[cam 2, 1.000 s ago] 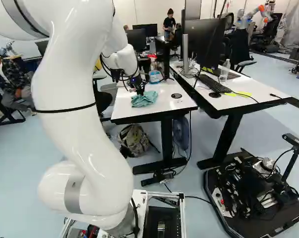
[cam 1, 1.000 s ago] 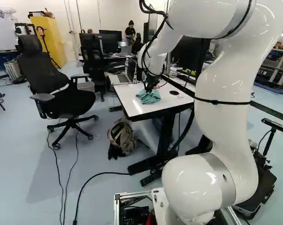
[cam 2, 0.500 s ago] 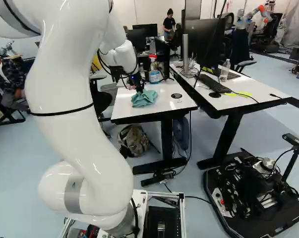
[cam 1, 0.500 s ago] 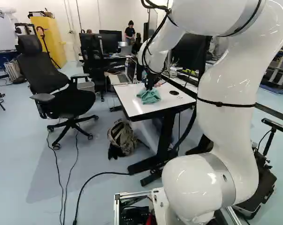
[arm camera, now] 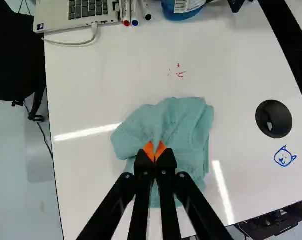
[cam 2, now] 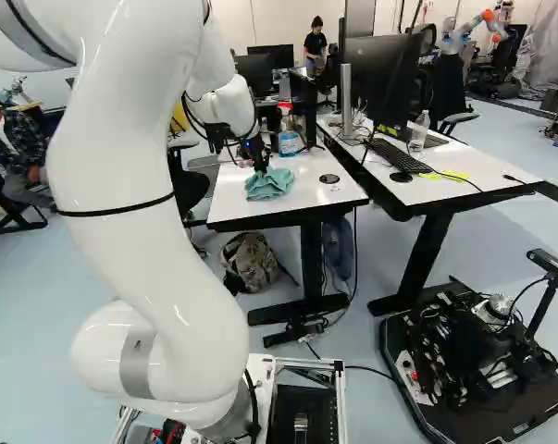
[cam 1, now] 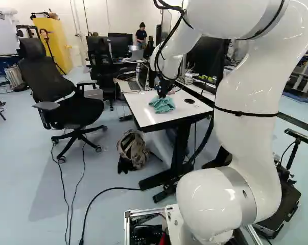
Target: Clean the table with the green towel
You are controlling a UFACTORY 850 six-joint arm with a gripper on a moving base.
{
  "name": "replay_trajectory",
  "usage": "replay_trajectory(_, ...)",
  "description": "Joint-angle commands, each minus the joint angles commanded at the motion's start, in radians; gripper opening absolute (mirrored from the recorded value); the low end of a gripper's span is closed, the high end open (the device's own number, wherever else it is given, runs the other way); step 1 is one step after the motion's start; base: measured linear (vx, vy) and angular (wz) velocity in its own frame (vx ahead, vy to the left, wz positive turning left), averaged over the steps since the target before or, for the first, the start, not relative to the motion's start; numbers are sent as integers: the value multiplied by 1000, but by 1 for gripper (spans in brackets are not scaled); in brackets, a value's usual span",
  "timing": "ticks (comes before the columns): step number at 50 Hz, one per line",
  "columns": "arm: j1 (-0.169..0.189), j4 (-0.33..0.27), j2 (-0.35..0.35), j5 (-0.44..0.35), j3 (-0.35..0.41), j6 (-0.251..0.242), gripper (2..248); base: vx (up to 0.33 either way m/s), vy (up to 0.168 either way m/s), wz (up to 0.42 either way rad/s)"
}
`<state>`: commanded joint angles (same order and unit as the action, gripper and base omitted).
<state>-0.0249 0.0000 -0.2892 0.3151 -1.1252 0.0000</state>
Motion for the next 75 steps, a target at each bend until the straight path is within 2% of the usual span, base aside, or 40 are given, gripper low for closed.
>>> replay_trajectory(31, 3, 0, -18, 0, -21, 0, 22, 0, 0, 0)
replay_trajectory(75, 32, 0, -195, 0, -247, 0, 22, 0, 0, 0)
